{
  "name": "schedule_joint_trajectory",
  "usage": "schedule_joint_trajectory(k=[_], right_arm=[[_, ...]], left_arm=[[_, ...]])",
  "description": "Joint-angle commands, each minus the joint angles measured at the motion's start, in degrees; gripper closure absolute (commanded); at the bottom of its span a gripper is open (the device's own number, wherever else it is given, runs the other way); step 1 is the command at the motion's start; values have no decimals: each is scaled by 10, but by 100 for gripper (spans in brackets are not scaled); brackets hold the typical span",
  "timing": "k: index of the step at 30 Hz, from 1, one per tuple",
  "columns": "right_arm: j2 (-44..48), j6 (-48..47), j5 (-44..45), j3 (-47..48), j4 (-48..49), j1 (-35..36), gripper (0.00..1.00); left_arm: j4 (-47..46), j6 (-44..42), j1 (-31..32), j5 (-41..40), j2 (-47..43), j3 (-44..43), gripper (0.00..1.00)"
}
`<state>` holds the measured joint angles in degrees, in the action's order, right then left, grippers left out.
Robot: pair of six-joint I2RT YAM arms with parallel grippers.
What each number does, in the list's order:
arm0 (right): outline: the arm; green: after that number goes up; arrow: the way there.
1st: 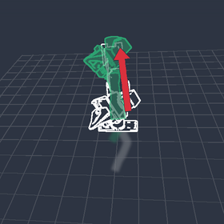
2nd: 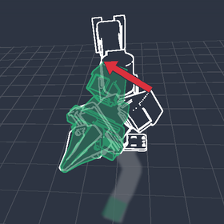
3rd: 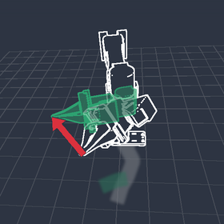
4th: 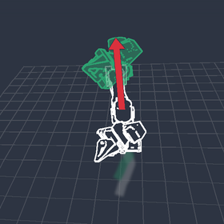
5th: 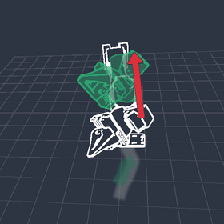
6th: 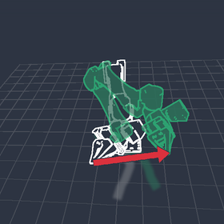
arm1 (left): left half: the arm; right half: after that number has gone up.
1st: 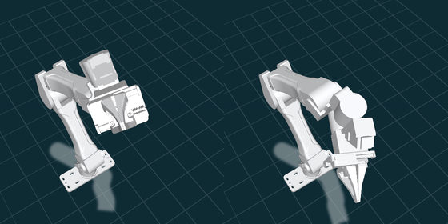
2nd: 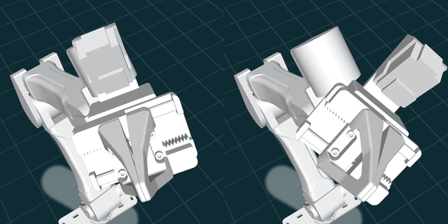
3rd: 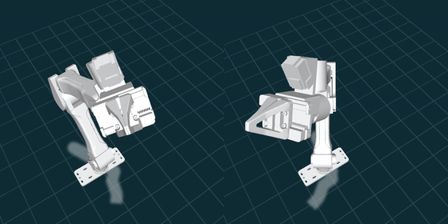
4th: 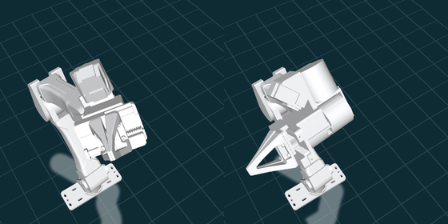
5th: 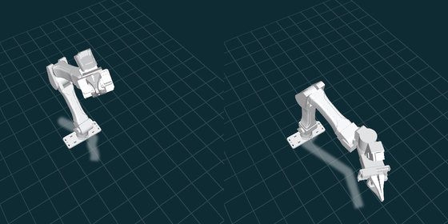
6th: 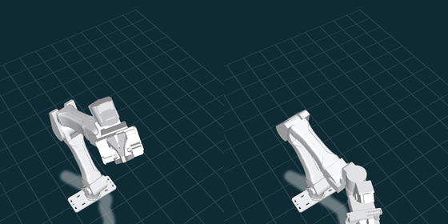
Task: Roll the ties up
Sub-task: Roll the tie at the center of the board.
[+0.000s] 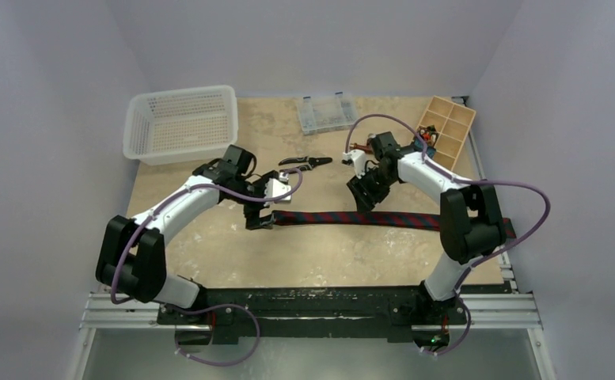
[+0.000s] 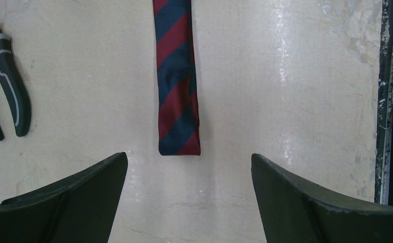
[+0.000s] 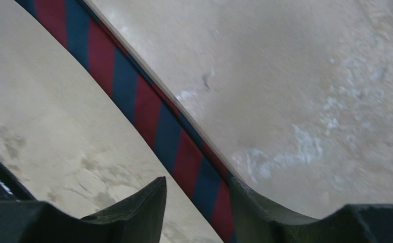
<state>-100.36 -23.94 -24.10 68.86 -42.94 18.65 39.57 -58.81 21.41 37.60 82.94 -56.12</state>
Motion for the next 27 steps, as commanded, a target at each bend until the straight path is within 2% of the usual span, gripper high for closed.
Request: schedule_joint_trajectory(k=[1, 5, 9, 14, 17, 22, 27], right_arm=[[44, -81, 88, -25, -11, -4, 49], [40, -122, 100, -38, -1, -4, 36], [69, -187, 119, -78, 12, -4, 26], [61, -242, 129, -95, 22, -4, 25], [54, -266, 136, -107, 27, -4, 29], [74, -309, 158, -164, 47, -5, 47], [107, -341, 179, -214, 51, -24, 61]], left_arm=[[-56, 63, 17, 15, 9, -20, 8], [-68, 102, 17, 23, 23, -32, 8], [-74, 104, 18, 21, 22, -34, 8], [-75, 117, 18, 21, 21, -34, 8], [-75, 121, 18, 22, 14, -33, 9], [-84, 136, 18, 30, 1, -31, 12], [-103, 158, 26, 40, -8, -25, 15]])
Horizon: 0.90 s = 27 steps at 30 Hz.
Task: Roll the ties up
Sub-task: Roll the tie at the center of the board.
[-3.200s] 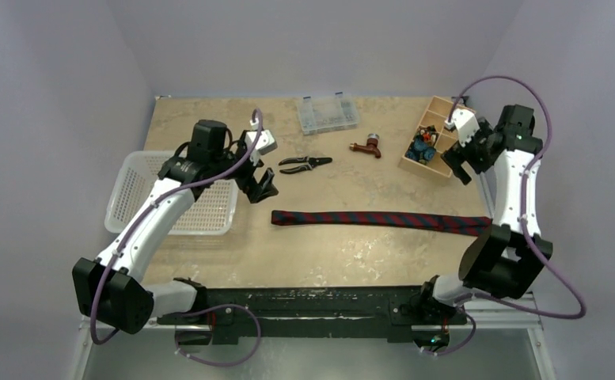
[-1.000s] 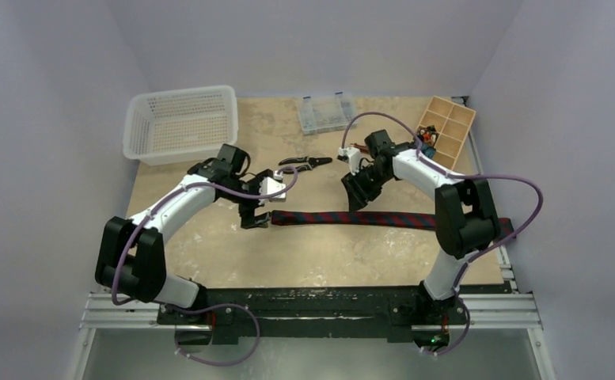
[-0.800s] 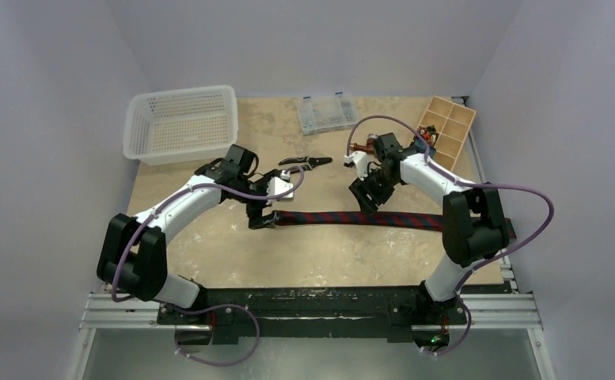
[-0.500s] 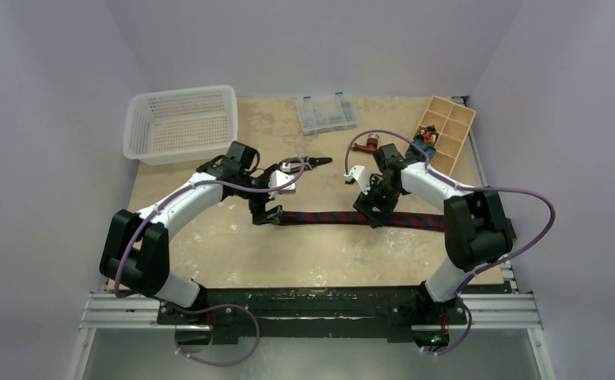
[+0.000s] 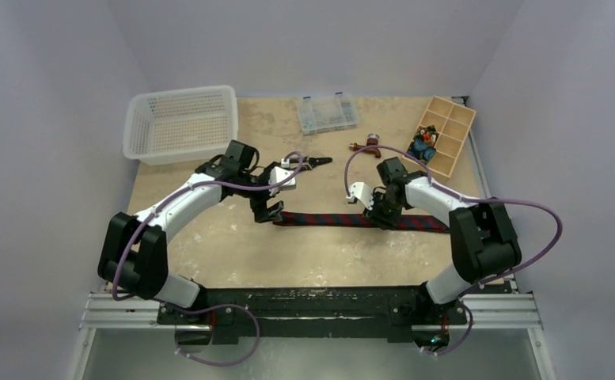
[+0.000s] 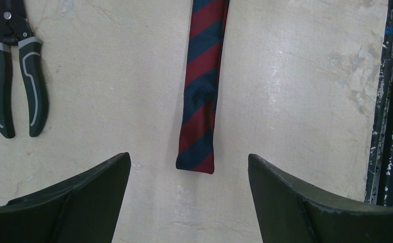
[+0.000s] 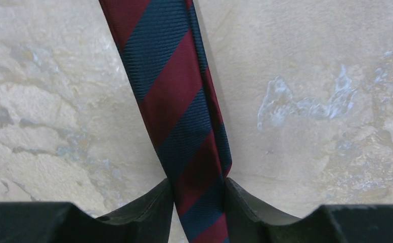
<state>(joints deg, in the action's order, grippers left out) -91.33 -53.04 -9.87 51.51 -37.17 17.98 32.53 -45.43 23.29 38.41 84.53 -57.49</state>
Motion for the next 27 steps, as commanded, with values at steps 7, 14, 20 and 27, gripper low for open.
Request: schedule_joint_trajectory(k=[7, 14, 20, 27], right_arm=[[33, -110, 53, -63, -23, -93, 64], [50, -189, 80, -91, -28, -165, 63], [41, -238, 96, -93, -39, -220, 63], [53, -249, 88, -57, -96, -238, 38]], left_arm=[[-73, 62, 50, 43, -39, 15, 17], [-183, 130, 89, 45, -21, 47, 15], [-252, 144, 102, 41, 13, 62, 14], [-277, 136, 113, 39, 42, 66, 15]])
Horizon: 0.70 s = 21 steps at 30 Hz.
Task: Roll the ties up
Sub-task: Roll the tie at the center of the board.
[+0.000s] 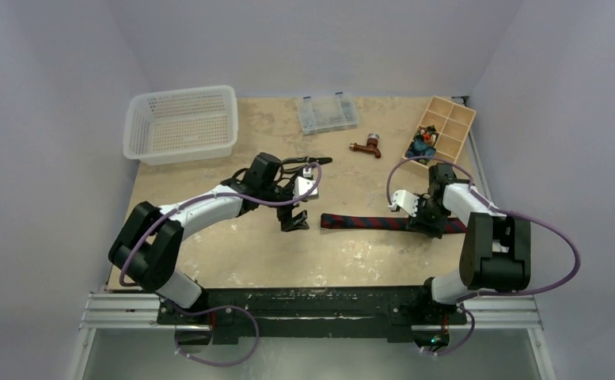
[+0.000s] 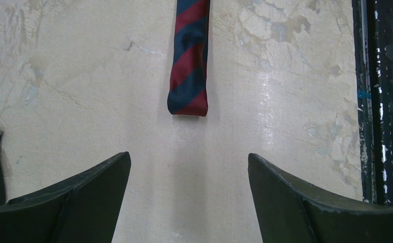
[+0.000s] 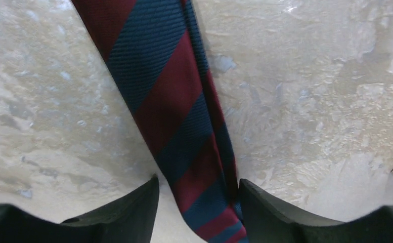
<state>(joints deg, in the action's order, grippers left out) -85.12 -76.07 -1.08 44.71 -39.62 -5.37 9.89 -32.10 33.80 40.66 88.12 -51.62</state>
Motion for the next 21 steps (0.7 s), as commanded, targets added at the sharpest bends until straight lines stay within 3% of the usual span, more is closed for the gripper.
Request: schedule_joint_trajectory(k=[1, 11, 16, 21], right_arm=[[-8, -8, -13, 27, -84, -3, 33], [4, 88, -125, 148, -166, -3, 2], [-34, 212, -254, 285, -211, 5, 3], [-67, 389, -391, 323, -181, 47, 28]], left_arm=[[-55, 4, 10, 18, 8, 10, 15], [-133, 1, 22, 15, 74, 14, 15], [-132, -10, 22, 25, 94, 5, 17], [-113, -37, 26, 20, 93, 16, 30]])
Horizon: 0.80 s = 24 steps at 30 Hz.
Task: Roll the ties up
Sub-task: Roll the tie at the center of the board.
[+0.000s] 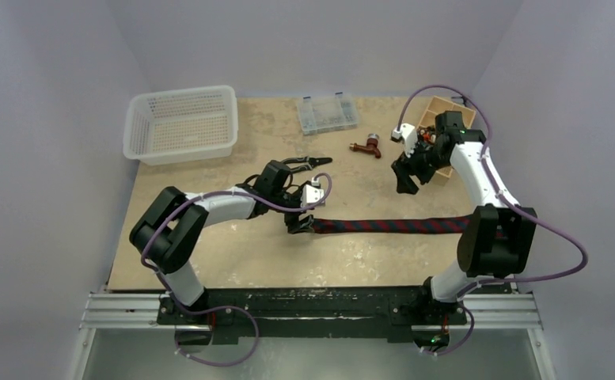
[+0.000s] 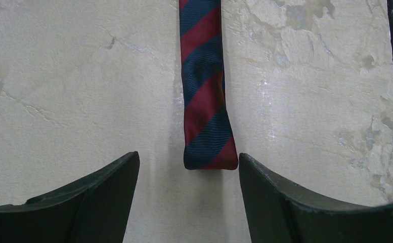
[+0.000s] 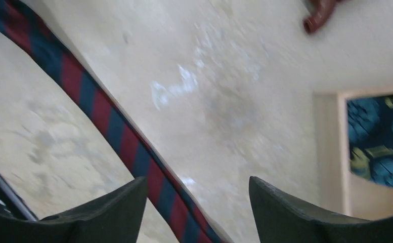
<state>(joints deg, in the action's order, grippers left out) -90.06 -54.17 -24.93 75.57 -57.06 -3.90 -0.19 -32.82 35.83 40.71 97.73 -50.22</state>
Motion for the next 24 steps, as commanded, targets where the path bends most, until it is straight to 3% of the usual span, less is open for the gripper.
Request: schedule_joint_trajectory(k=[1, 3, 7, 19, 24], right_arm=[[-20, 203, -174, 5, 11, 49, 35], [-19, 265, -203, -27, 52, 82, 49], [-22, 351, -234, -84, 126, 139, 64], [-104, 493, -199, -146, 280, 213, 78], [-140, 499, -173, -146, 296, 234, 86]], left_arm=[[-10, -31, 6, 17, -3, 3, 32], [-7, -36, 6, 17, -5, 9, 35], [16, -55, 6, 29, -16, 19, 39], [-12, -40, 9, 18, -5, 31, 42], [-44, -6, 13, 9, 10, 29, 44]])
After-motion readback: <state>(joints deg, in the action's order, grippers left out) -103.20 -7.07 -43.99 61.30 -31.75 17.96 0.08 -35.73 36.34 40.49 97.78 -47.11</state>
